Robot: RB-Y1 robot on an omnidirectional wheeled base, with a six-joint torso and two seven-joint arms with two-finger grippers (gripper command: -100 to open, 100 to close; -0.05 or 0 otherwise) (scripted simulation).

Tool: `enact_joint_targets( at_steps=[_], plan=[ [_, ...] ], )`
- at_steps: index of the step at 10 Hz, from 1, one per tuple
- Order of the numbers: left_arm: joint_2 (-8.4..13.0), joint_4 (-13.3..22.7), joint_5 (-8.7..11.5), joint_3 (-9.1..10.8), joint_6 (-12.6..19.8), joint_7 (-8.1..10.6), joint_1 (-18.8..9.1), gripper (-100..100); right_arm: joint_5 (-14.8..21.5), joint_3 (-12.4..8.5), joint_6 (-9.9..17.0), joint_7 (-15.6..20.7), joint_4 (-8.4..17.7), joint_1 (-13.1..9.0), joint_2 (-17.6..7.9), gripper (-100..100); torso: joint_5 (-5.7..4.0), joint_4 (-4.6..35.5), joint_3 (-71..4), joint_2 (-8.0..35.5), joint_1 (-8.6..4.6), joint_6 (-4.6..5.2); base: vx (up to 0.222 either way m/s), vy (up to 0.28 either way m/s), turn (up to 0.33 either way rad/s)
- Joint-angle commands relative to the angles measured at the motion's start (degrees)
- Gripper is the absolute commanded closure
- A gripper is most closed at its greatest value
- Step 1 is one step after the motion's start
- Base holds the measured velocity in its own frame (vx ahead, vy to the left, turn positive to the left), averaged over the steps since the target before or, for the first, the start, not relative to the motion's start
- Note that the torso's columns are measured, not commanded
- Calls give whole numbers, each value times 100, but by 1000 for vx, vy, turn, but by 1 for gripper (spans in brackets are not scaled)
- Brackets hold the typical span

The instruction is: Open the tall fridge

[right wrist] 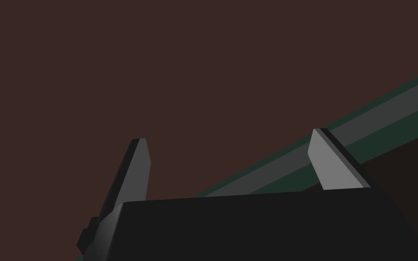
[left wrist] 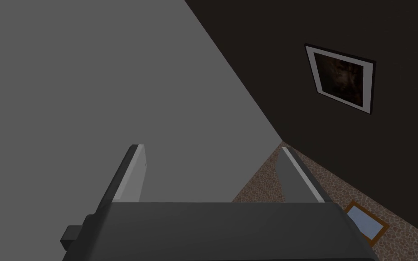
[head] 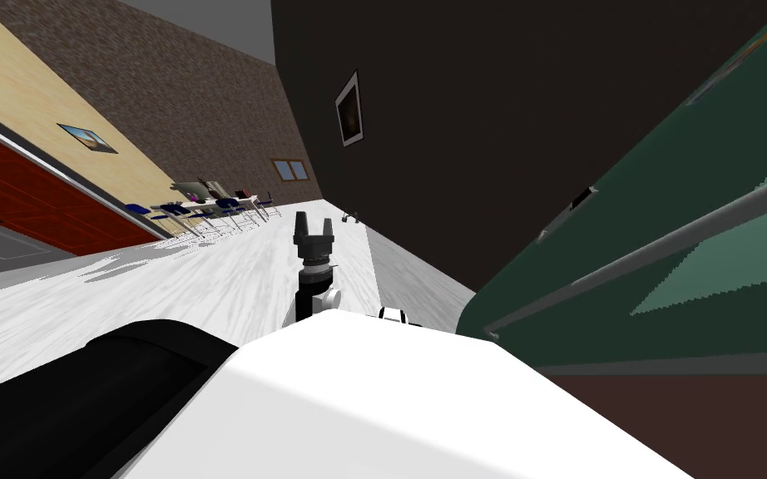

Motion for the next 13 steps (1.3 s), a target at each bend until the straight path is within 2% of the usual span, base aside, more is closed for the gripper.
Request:
enact_joint_targets(
  at_steps=[1,2,5,6,7,9,10,13],
  plan=[
    [0,0,0,0,0,0,0,0,229,-373,54,-44,-18,146,-156,-100,7,-3,-8,-4,3,-12,46,49,26],
    [0,0,0,0,0,0,0,0,410,-544,54,-78,-4,281,-207,-100,1,-3,-3,3,-4,-4,54,53,49],
    [0,0,0,0,0,0,0,0,580,-858,54,-110,10,407,-262,-100,-3,-6,-5,-1,-5,-2,47,40,23],
    [0,0,0,0,0,0,0,0,736,-1040,53,-140,21,523,-322,-100,-6,-6,-2,1,-6,2,55,48,15],
    [0,0,0,0,0,0,0,0,736,-1074,53,-140,21,523,-322,-100,-7,-8,-3,-2,-3,1,53,42,5],
    [0,0,0,0,0,0,0,0,1007,-1416,51,-190,36,726,-445,-100,-14,-3,9,8,-12,9,67,43,20],
    [0,0,0,0,0,0,0,0,1007,-1448,51,-190,36,726,-445,-100,-6,-12,-9,-6,-7,-7,42,40,46],
    [0,0,0,0,0,0,0,0,1291,-1840,48,-243,42,940,-605,-100,-15,-12,-3,-9,-7,1,47,43,11]
  ],
)
